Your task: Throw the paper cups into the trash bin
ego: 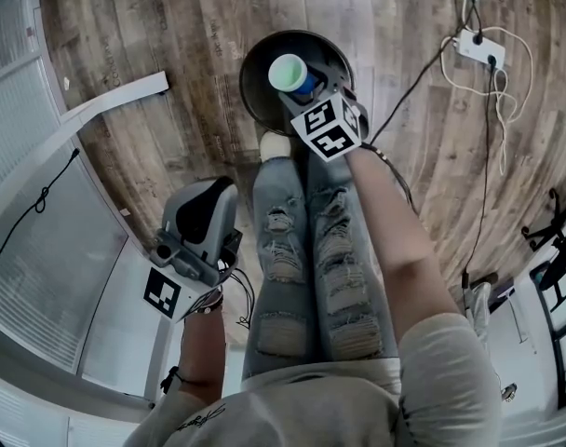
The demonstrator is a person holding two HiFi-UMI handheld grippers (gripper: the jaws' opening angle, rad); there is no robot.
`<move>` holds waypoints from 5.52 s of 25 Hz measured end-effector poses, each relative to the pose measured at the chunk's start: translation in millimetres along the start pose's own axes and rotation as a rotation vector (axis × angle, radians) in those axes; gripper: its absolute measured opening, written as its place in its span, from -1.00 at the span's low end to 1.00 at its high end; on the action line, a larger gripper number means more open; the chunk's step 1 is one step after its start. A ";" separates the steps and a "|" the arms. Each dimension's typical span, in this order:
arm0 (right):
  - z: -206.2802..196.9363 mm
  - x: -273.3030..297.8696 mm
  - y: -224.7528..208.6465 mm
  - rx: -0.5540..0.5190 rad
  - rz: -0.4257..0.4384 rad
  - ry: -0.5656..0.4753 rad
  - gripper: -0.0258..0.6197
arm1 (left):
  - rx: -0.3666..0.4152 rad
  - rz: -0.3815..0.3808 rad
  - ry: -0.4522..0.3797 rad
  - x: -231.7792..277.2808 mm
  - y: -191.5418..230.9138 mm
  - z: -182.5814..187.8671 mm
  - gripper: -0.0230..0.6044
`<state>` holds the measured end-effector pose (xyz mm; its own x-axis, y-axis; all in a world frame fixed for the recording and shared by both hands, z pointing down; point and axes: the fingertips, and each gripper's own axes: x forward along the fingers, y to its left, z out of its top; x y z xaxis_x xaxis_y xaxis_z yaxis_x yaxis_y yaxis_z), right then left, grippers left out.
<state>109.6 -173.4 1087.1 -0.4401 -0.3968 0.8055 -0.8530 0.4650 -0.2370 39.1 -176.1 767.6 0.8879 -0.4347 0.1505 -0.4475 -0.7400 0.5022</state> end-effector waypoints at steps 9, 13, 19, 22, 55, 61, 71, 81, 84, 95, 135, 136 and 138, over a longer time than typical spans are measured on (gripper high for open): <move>-10.5 9.8 3.6 0.074 -0.008 0.057 -0.03 | 0.008 -0.012 0.003 1.8 -4.6 4.0 -0.92; -10.3 2.2 1.8 0.073 -0.019 0.065 -0.03 | 0.008 -0.015 0.002 3.5 -6.3 6.8 -0.92; 8.7 -26.2 0.7 0.073 -0.020 0.005 -0.03 | 0.050 -0.011 0.017 -0.5 -9.7 11.9 -0.92; 31.5 -50.6 2.5 0.050 -0.024 -0.044 -0.03 | 0.064 -0.019 0.011 -1.2 -15.8 26.8 -0.92; 230.6 -346.2 85.2 -0.026 0.048 -0.520 -0.03 | 0.186 -0.051 -0.059 -18.1 -138.2 178.4 -0.92; 267.5 -402.9 100.9 -0.054 0.064 -0.637 -0.03 | 0.213 -0.040 -0.071 -24.8 -152.8 199.7 -0.92; 297.9 -470.9 126.4 -0.123 0.097 -0.733 -0.03 | 0.236 -0.007 -0.125 -39.4 -183.2 231.4 -0.92; 330.9 -537.6 156.9 -0.191 0.139 -0.845 -0.03 | 0.325 -0.035 -0.173 -44.3 -220.3 267.7 -0.92; 336.5 -555.8 163.1 -0.208 0.140 -0.878 -0.03 | 0.344 -0.037 -0.196 -48.6 -231.5 279.6 -0.92; 346.4 -607.6 190.9 -0.241 0.174 -0.966 -0.04 | 0.408 -0.047 -0.255 -67.7 -269.4 306.0 -0.92; 336.1 -675.1 190.0 -0.321 0.098 -1.057 -0.85 | 0.495 -0.125 -0.338 -59.3 -327.3 331.9 -0.92; 336.6 -674.4 190.8 -0.322 0.098 -1.055 -0.86 | 0.495 -0.125 -0.340 -59.5 -326.9 332.3 -0.92; 337.3 -673.1 190.4 -0.322 0.098 -1.051 -0.88 | 0.488 -0.121 -0.339 -58.8 -325.8 332.1 -0.92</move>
<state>148.8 -84.7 316.6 -0.6507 -0.7515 -0.1087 -0.7560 0.6545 0.0008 97.2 -79.9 312.3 0.8879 -0.4124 -0.2036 -0.4137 -0.9096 0.0383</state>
